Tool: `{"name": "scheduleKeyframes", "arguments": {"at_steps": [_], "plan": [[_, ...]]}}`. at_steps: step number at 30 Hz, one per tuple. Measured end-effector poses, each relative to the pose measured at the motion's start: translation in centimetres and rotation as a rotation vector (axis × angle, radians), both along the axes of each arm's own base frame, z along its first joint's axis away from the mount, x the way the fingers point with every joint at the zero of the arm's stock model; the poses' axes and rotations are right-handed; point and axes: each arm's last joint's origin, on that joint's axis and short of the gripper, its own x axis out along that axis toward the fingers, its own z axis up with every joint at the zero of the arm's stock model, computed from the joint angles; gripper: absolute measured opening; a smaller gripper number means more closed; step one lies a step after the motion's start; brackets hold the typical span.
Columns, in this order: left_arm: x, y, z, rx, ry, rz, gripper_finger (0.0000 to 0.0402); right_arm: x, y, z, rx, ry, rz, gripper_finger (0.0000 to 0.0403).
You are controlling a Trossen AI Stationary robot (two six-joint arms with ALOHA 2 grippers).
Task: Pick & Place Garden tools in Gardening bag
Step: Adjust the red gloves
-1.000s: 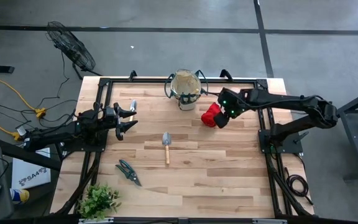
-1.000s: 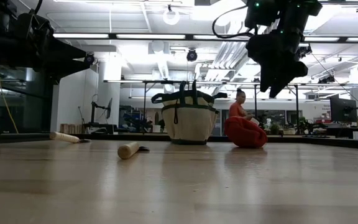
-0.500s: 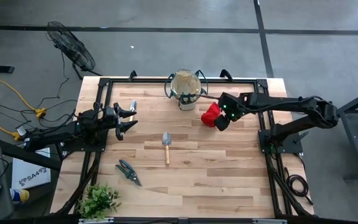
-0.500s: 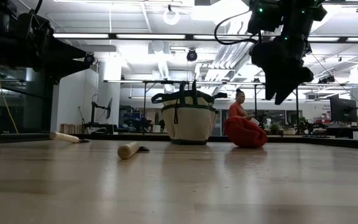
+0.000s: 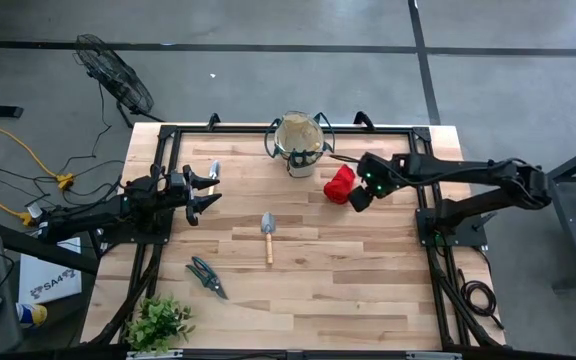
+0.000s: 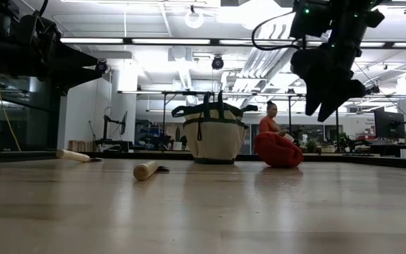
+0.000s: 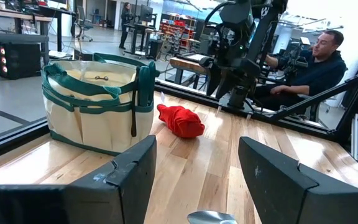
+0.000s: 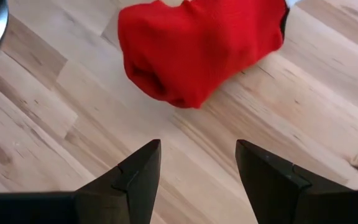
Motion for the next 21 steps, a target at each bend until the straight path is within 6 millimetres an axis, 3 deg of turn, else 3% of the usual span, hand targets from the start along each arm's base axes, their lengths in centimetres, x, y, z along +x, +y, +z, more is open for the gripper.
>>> {"name": "scheduleKeyframes", "arguments": {"at_steps": [8, 21], "plan": [[0.0, 0.0, 0.0, 0.000, 0.000, 0.000, 0.0223, -0.9, 0.2, -0.6, 0.011, -0.001, -0.029, 0.0201], [0.0, 0.0, 0.0, 0.000, 0.000, 0.000, 0.0223, -1.0, 0.1, 0.3, -0.036, -0.073, -0.049, 0.0201]]}}
